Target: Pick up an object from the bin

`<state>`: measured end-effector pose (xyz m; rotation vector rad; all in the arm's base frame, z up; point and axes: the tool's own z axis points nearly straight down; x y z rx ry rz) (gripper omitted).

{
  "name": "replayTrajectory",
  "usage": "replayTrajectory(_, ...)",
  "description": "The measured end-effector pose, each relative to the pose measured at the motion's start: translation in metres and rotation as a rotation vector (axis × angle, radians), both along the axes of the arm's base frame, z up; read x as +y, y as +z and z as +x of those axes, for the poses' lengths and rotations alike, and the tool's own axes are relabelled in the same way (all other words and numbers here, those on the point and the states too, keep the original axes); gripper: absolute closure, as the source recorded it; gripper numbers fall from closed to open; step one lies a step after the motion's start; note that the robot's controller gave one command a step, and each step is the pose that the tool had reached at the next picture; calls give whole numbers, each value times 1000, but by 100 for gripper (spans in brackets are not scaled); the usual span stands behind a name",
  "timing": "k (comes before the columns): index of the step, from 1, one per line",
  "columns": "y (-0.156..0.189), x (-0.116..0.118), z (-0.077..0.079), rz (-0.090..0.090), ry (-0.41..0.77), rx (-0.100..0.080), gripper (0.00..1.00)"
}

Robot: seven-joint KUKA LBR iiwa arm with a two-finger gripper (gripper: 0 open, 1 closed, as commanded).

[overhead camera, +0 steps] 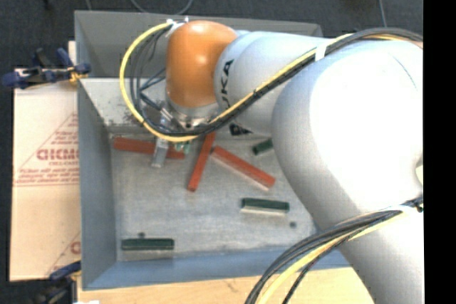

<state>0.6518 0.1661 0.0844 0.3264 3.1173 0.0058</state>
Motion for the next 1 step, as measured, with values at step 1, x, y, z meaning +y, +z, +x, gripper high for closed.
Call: replayTrajectory(1, 23, 0, 2, 0, -2, 1, 100)
